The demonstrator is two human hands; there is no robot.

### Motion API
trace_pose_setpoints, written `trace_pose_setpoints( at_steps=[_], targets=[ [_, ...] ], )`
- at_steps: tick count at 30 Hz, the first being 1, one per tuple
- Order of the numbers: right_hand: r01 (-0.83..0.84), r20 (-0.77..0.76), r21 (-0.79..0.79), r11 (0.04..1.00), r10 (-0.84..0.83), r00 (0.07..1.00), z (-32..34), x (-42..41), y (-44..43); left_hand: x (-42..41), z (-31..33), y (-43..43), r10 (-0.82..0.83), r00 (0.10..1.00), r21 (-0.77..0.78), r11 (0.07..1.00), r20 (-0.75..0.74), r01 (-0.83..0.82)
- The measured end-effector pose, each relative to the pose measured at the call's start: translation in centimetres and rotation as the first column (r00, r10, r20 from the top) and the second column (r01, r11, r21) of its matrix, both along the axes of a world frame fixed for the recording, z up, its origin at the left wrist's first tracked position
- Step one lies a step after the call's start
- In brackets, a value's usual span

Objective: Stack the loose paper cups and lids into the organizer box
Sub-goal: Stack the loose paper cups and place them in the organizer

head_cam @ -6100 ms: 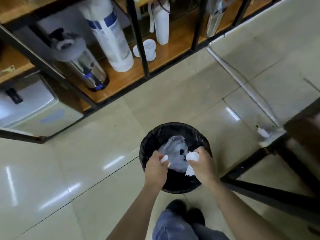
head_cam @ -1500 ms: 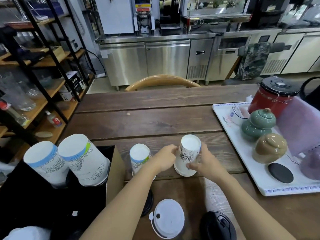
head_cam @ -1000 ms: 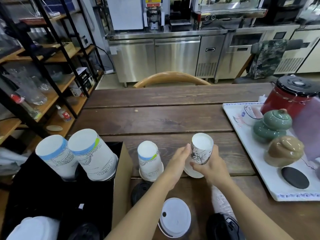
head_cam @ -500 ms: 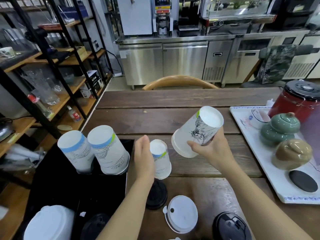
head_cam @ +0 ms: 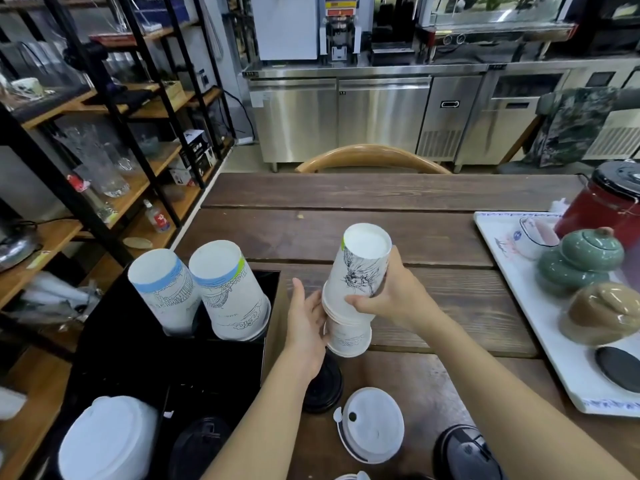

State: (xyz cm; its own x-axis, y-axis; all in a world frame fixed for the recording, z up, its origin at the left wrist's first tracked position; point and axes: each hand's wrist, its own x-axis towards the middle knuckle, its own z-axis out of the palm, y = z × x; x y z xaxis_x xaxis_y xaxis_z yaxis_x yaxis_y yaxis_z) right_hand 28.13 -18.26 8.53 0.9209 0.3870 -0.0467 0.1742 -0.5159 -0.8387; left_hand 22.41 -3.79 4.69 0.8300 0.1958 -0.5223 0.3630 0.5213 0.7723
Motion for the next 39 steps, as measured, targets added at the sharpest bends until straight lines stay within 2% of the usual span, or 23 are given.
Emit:
trace_pose_setpoints(
  at_steps=[7, 9, 14, 15, 17, 19, 22, 26, 31, 35, 39],
  targets=[
    [-0.075, -0.083, -0.083, 0.994, 0.068, 0.994, -4.8, 0.0, -0.6, 0.3, -2.1, -0.8, -0.112, 0.991, 0.207, 0.970, -0.070, 0.124],
    [-0.093, -0.141, -0.056, 0.994, 0.085, 0.986, -6.2, 0.1, -0.6, 0.5, -2.4, -1.0, -0.153, 0.982, 0.258, 0.950, -0.109, 0.176],
    [-0.132, -0.279, -0.104, 0.986, 0.099, 0.955, -8.6, 0.7, -1.6, 1.0, -3.1, -0.7, -0.037, 0.986, 0.454, 0.884, -0.164, 0.108],
    [-0.114, -0.321, -0.102, 0.988, 0.076, 0.944, -9.1, 0.7, -1.9, 1.1, -3.1, -0.6, -0.019, 0.984, 0.454, 0.885, -0.179, 0.100],
    [-0.093, -0.359, -0.106, 0.990, 0.049, 0.932, -9.9, 0.7, -2.3, 1.3, -3.2, -0.8, 0.002, 0.972, 0.353, 0.932, -0.237, 0.084],
    [-0.085, -0.355, -0.133, 0.987, 0.033, 0.934, -10.5, 0.5, -2.5, 1.5, -3.5, -1.0, 0.019, 0.951, 0.243, 0.968, -0.310, 0.060],
    [-0.098, -0.323, -0.156, 0.983, 0.043, 0.946, -10.9, -0.1, -1.9, 1.9, -3.9, -1.6, -0.035, 0.949, 0.217, 0.970, -0.313, 0.108],
    [-0.015, -0.268, -0.062, 0.998, -0.002, 0.963, -11.0, -1.0, -0.7, 1.8, -3.4, -2.6, -0.037, 0.962, 0.165, 0.983, -0.270, 0.084],
    [0.007, -0.194, 0.169, 0.986, 0.027, 0.981, -9.4, -1.1, -0.4, 0.8, -2.5, -2.7, -0.006, 0.987, 0.116, 0.993, -0.158, 0.025],
    [-0.022, -0.093, 0.317, 0.948, 0.053, 0.994, -5.9, -1.1, -0.8, 0.7, 0.5, -3.1, -0.038, 0.999, 0.335, 0.942, 0.022, 0.028],
    [0.007, 0.006, 0.347, 0.938, -0.010, 1.000, -1.1, -1.7, -0.6, 0.1, 4.8, -2.4, -0.131, 0.946, 0.628, 0.773, 0.297, -0.090]
  ],
)
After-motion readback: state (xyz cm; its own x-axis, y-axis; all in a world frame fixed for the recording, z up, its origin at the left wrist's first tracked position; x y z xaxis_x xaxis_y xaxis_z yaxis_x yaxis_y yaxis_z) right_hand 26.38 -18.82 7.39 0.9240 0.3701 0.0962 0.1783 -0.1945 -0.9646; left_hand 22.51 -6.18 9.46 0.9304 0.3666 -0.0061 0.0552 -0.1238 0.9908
